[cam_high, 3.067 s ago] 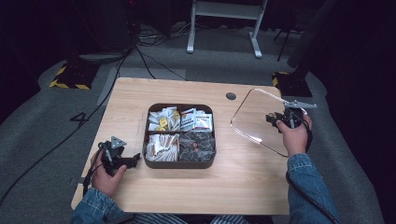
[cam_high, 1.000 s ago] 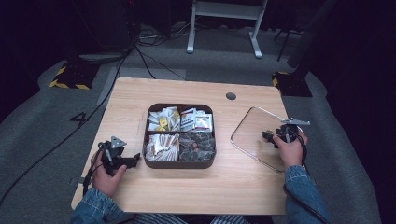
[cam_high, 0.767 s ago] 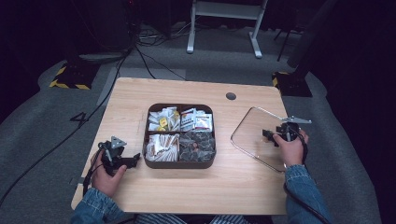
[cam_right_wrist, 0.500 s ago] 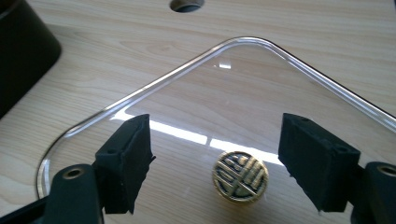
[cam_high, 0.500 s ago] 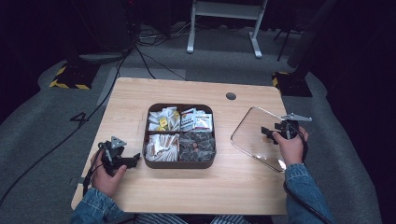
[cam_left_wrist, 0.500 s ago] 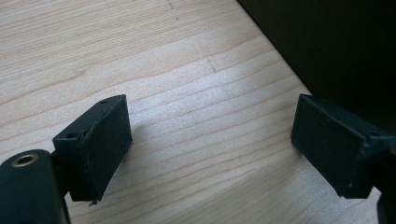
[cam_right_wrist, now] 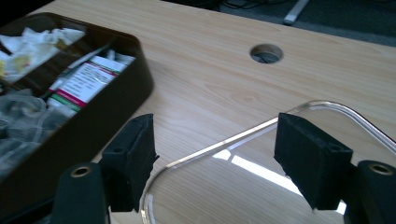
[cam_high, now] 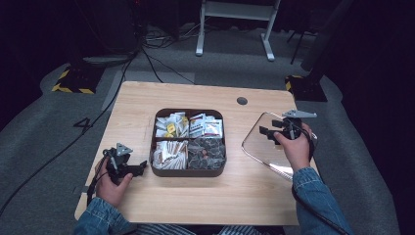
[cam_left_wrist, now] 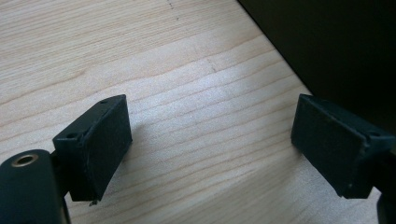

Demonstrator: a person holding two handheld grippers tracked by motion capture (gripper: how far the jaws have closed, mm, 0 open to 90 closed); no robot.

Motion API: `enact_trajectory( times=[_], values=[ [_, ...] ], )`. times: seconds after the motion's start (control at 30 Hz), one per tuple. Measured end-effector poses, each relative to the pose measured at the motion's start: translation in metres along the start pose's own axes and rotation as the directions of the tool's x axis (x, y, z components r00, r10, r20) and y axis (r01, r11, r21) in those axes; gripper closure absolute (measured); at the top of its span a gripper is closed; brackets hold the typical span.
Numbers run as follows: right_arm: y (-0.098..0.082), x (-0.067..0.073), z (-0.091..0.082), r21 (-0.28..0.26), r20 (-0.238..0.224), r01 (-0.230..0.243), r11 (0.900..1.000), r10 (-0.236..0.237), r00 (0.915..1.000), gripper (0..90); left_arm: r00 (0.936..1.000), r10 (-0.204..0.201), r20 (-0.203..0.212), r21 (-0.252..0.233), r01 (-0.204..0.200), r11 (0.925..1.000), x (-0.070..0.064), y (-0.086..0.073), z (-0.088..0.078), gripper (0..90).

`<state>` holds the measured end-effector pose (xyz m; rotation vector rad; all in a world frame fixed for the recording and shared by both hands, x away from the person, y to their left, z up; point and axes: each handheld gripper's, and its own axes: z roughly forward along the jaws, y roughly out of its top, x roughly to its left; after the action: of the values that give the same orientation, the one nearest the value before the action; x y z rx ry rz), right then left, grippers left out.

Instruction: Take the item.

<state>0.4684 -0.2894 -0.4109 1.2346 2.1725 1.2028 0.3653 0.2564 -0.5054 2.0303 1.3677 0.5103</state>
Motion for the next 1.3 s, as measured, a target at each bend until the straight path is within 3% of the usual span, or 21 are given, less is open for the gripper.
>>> enact_trajectory(
  times=[0.17,0.27,0.3,0.33,0.4,0.47,0.5,0.53,0.67,0.73,0.77,0.8,0.87,1.0,1.07,1.1,1.13,1.2,1.23,1.27,1.3],
  values=[
    [0.014,0.024,0.008,-0.016,-0.067,0.052,0.999,-0.053,0.9963,33.0,1.0000,0.001,0.000,0.000,-0.001,1.0000,0.000,0.000,0.000,12.5],
    [0.024,0.043,0.015,-0.023,-0.112,0.095,0.995,-0.097,0.9890,35.5,1.0000,0.003,0.000,0.000,-0.003,1.0000,0.000,0.000,0.000,12.5],
    [0.024,0.043,0.015,-0.023,-0.112,0.095,0.995,-0.097,0.9890,35.5,1.0000,0.003,0.000,0.000,-0.003,1.0000,0.000,0.000,0.000,12.5],
    [0.028,0.056,0.020,-0.021,-0.132,0.095,0.995,-0.097,0.9865,39.8,1.0000,0.001,-0.001,0.000,-0.001,1.0000,0.000,0.000,0.000,12.5],
    [0.033,0.069,0.026,-0.021,-0.168,0.101,0.995,-0.104,0.9803,41.1,1.0000,0.004,0.000,0.000,-0.004,1.0000,-0.001,0.001,0.001,12.5],
    [0.039,0.082,0.030,-0.022,-0.188,0.137,0.990,-0.138,0.9724,43.4,1.0000,0.003,0.002,0.000,-0.003,1.0000,-0.001,0.001,0.001,12.5],
    [0.039,0.082,0.030,-0.022,-0.188,0.137,0.990,-0.138,0.9724,43.4,1.0000,0.003,0.002,0.000,-0.003,1.0000,-0.001,0.001,0.001,12.5],
    [0.045,0.096,0.034,-0.030,-0.207,0.174,0.984,-0.177,0.9621,44.8,1.0000,0.004,0.002,0.001,-0.004,1.0000,-0.001,0.001,0.001,12.5],
    [0.055,0.120,0.042,-0.032,-0.258,0.220,0.975,-0.220,0.9406,46.1,1.0000,0.004,0.002,0.000,-0.004,1.0000,-0.001,0.001,0.001,12.5],
    [0.059,0.132,0.046,-0.022,-0.295,0.231,0.973,-0.228,0.9279,48.2,1.0000,0.003,0.002,0.003,-0.003,1.0000,-0.001,0.001,0.001,12.5],
    [0.059,0.132,0.046,-0.022,-0.295,0.231,0.973,-0.228,0.9279,48.2,1.0000,0.003,0.002,0.003,-0.003,1.0000,-0.001,0.001,0.001,12.4],
    [0.062,0.144,0.050,-0.013,-0.329,0.240,0.971,-0.231,0.9157,49.7,1.0000,0.000,-0.002,0.001,0.000,1.0000,-0.002,0.001,0.002,12.4],
    [0.064,0.155,0.055,-0.016,-0.361,0.257,0.966,-0.246,0.8995,50.6,1.0000,0.000,-0.002,0.000,0.000,1.0000,-0.002,0.001,0.002,12.4],
    [0.065,0.175,0.066,-0.004,-0.404,0.287,0.958,-0.265,0.8758,52.3,1.0000,0.000,0.000,0.003,0.000,1.0000,-0.002,0.002,0.001,12.4],
    [0.065,0.186,0.071,0.000,-0.423,0.296,0.955,-0.269,0.8653,52.9,1.0000,0.000,0.000,-0.001,0.000,1.0000,-0.002,0.002,0.002,12.3],
    [0.065,0.186,0.071,0.000,-0.423,0.296,0.955,-0.269,0.8653,52.9,1.0000,0.000,0.000,-0.001,0.000,1.0000,-0.002,0.002,0.002,12.2],
    [0.065,0.198,0.076,-0.001,-0.447,0.314,0.949,-0.281,0.8493,54.4,1.0000,0.002,0.000,0.000,-0.002,1.0000,-0.002,0.002,0.002,12.1],
    [0.065,0.209,0.081,-0.005,-0.467,0.332,0.943,-0.295,0.8335,55.0,1.0000,0.002,0.000,0.001,-0.002,1.0000,-0.002,0.003,0.003,11.9],
    [0.065,0.209,0.081,-0.005,-0.467,0.332,0.943,-0.295,0.8335,55.0,1.0000,0.002,0.000,0.001,-0.002,1.0000,-0.002,0.003,0.003,11.9],
    [0.064,0.219,0.087,-0.005,-0.490,0.333,0.943,-0.293,0.8210,55.3,1.0000,0.003,0.000,0.001,-0.003,1.0000,-0.002,0.003,0.003,11.8],
    [0.064,0.223,0.090,-0.007,-0.498,0.337,0.941,-0.296,0.8150,55.3,1.0000,0.003,0.000,0.001,-0.003,1.0000,-0.002,0.003,0.003,11.7]
  ],
)
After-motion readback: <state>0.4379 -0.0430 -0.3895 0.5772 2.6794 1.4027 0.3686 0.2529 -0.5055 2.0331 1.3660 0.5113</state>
